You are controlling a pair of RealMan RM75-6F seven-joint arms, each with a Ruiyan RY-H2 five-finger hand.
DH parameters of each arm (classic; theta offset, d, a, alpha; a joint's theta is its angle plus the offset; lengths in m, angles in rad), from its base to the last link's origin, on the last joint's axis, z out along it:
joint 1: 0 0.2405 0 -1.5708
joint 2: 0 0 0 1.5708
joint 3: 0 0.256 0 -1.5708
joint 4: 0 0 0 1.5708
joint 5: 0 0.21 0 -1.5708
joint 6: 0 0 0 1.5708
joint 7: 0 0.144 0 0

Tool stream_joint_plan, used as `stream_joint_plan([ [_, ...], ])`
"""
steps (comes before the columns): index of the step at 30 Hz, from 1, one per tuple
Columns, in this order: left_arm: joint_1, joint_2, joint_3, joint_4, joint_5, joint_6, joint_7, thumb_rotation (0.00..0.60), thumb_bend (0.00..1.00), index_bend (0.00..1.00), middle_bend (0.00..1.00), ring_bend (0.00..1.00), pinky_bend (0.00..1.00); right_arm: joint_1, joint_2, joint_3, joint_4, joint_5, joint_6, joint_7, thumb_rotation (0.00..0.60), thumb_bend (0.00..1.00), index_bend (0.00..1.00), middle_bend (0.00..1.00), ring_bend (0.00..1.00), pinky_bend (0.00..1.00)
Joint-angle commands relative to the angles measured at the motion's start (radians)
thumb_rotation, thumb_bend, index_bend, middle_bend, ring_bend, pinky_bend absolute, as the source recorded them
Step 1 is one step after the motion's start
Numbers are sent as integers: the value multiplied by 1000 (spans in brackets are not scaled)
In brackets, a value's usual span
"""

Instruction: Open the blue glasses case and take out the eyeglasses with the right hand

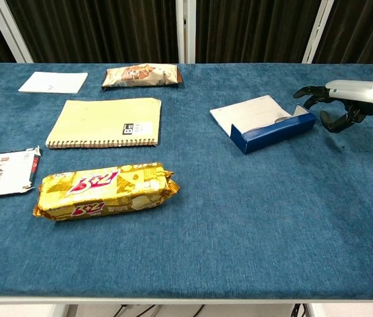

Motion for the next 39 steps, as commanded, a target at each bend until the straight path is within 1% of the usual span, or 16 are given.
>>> stream_joint_plan([
  [1,0,0,0,0,0,0,0,600,579,666,637,453,447,-4,-5,15,13,-17,12,19,600,778,0,174,0,0],
  [5,0,0,0,-1,0,0,2,600,579,666,637,453,447,8,-15,33,16,-44,19,27,600,778,0,168,0,0],
  [7,0,0,0,-1,-1,0,3,600,578,666,637,453,447,15,-22,35,13,-58,17,25,600,778,0,166,0,0],
  [11,1,0,0,0,-1,0,0,600,579,666,637,453,447,21,-28,21,-4,-82,6,10,600,778,0,167,0,0],
  [15,0,0,0,0,0,0,-5,600,579,666,637,453,447,2,-3,-6,-42,-86,10,-20,600,778,0,177,0,0],
  [20,0,1,1,1,2,-1,-7,600,580,666,637,452,448,-55,64,-52,-151,-107,68,-60,600,778,0,213,0,0],
  [24,0,2,1,0,3,-1,-5,600,579,665,637,453,447,-91,110,-82,-251,-159,106,-49,600,778,0,241,0,0],
  [27,0,1,1,0,4,0,-4,600,579,666,637,453,447,-93,118,-97,-302,-207,106,-37,600,778,0,247,0,0],
  [31,1,1,1,-1,3,1,-3,600,579,666,637,453,447,-58,81,-93,-324,-244,70,-47,600,778,0,233,0,0],
  [34,1,1,1,0,3,2,-4,600,579,666,637,453,447,-14,25,-72,-315,-250,31,-56,600,778,0,218,0,0],
  [39,1,2,1,2,2,0,-10,600,578,666,637,453,447,66,-92,-20,-267,-235,-25,-77,600,778,0,194,0,0],
])
